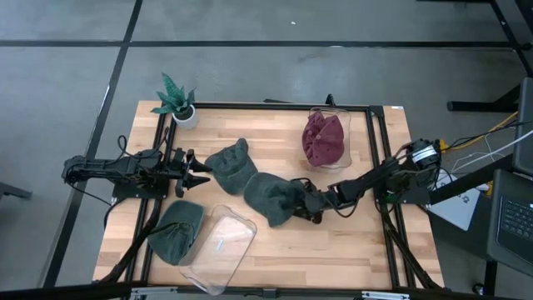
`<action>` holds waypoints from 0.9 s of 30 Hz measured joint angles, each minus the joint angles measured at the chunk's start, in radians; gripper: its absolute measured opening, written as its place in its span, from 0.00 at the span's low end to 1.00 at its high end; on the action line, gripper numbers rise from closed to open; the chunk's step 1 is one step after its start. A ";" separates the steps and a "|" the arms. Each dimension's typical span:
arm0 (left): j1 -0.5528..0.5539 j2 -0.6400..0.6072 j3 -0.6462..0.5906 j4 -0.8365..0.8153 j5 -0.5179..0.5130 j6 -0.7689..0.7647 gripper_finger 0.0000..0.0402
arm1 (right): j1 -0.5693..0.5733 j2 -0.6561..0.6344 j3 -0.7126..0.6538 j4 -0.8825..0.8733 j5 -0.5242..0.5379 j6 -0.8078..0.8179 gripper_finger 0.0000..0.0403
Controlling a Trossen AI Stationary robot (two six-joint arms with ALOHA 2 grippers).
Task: Pick & Place hat
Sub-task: Put the top right black cap into the bottom transparent bin
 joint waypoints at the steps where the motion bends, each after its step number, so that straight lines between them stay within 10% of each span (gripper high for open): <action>1: 0.000 0.000 0.000 0.000 0.000 0.000 0.52 | -0.002 0.004 0.001 0.004 0.009 0.002 0.70; 12: 0.000 0.000 0.000 0.000 0.000 0.000 0.52 | 0.005 0.001 0.001 -0.023 0.193 0.006 0.63; 27: 0.000 0.000 0.000 0.000 0.000 0.000 0.52 | 0.005 -0.018 -0.004 -0.035 0.251 -0.073 0.08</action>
